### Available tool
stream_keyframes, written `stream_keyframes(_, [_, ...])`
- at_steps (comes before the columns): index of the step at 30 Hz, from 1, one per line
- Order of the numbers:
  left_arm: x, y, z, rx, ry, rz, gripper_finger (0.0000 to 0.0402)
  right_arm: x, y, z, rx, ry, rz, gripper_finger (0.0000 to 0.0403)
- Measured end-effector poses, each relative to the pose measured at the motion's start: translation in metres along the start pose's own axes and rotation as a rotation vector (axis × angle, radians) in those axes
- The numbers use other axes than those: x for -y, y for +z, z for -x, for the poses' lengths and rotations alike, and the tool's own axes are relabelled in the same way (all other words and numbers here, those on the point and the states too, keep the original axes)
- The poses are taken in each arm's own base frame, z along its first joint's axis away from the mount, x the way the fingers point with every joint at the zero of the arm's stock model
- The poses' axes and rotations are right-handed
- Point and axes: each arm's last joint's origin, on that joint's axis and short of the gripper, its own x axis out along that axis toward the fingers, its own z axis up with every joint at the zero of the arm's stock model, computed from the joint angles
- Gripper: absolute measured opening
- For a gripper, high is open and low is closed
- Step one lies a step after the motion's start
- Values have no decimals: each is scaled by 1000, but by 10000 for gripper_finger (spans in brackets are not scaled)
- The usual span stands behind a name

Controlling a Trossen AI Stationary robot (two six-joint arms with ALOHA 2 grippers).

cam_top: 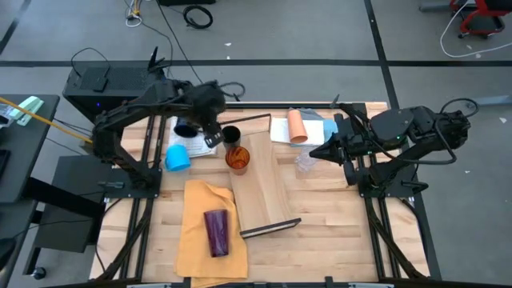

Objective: Stack small to large cups/mugs on shelf
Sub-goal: Put the blue mug on the shelf

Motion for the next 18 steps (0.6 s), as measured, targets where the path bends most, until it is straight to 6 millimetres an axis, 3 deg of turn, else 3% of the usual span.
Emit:
stream_keyframes(7, [-5,9,70,569,-168,60,189,1,0,0,-4,-6,20,9])
stream_keyframes(10, [-13,5,93,695,-185,97,178,2,0,0,-3,-11,22,9])
stream_keyframes(12, [-22,-4,97,672,-136,152,172,2,0,0,-3,-11,23,9])
stream_keyframes(18, [-45,-32,79,347,55,266,167,2,0,0,-2,-11,25,9])
